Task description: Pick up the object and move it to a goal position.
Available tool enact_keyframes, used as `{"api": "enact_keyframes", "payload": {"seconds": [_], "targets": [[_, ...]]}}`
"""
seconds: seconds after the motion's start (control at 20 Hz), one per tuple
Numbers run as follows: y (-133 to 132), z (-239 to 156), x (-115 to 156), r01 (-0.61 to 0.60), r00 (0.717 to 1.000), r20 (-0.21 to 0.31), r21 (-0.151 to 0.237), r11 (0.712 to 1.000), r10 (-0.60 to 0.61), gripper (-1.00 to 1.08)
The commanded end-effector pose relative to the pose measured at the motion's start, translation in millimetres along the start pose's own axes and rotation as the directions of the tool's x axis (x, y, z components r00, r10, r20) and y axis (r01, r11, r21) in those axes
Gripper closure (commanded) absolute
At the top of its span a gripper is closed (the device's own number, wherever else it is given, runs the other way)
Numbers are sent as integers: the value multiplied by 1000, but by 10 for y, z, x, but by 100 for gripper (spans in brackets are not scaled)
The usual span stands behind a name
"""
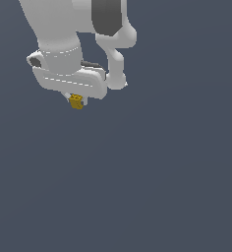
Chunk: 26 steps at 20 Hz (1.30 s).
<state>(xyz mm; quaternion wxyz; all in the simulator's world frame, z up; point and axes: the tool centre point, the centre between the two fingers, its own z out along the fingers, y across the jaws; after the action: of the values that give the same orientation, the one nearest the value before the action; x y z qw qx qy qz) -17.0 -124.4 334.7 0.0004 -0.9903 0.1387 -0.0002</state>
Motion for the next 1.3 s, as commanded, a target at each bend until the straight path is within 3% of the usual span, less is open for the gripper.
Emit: {"api": "enact_keyframes", "payload": {"seconds": [0.0, 0.7, 1.25], "targets": [[72, -239, 51, 0, 1000, 0, -1, 1000, 0, 108], [372, -1199, 308, 1, 1000, 0, -1, 1000, -1, 108], [483, -1572, 425, 2, 1000, 0, -1, 1000, -2, 108]]}}
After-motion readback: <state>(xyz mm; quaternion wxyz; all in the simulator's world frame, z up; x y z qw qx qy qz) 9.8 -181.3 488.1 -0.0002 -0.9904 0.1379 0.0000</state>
